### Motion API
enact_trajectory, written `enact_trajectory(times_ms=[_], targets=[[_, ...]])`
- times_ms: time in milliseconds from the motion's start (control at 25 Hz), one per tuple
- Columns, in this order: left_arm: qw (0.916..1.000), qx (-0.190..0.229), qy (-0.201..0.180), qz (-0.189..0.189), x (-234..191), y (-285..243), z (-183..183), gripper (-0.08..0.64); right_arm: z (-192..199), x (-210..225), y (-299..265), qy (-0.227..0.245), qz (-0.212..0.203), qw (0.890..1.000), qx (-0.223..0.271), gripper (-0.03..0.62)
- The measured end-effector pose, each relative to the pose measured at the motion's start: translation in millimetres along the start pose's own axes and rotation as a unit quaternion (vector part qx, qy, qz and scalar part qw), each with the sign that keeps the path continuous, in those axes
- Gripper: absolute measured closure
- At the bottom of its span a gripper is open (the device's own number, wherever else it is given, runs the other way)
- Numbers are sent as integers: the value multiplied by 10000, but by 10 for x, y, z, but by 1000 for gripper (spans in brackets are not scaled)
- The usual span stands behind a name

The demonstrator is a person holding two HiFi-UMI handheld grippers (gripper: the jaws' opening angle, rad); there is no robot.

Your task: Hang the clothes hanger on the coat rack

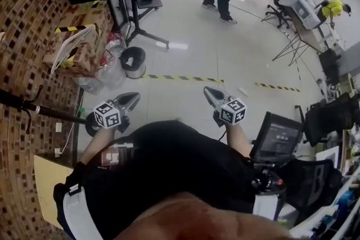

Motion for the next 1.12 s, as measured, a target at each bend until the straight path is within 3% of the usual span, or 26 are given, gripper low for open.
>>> enact_trajectory(times_ms=[320,480,720,1120], targets=[[9949,617,367,-713,-439,-738,-749,558,-917,1279,-572,604,-708,9956,-145,578],[9929,744,448,-813,-635,-975,-1036,558,-1255,1698,-909,704,-860,9936,-199,578],[9898,884,608,-933,-1315,-867,-1222,558,-1664,1827,-1644,954,-1043,9897,-242,578],[9928,800,149,-874,-2689,-339,-1982,558,-2726,1437,-3080,1321,-1312,9824,-144,578]])
Point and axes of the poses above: the fingertips, and each gripper's own axes: y backward along the fingers, x to its right, z out of its underside, the point moved 7 cm from there along y, backward along the fingers, and after that the axes turned 13 degrees about -x, right-handed, at the moved point
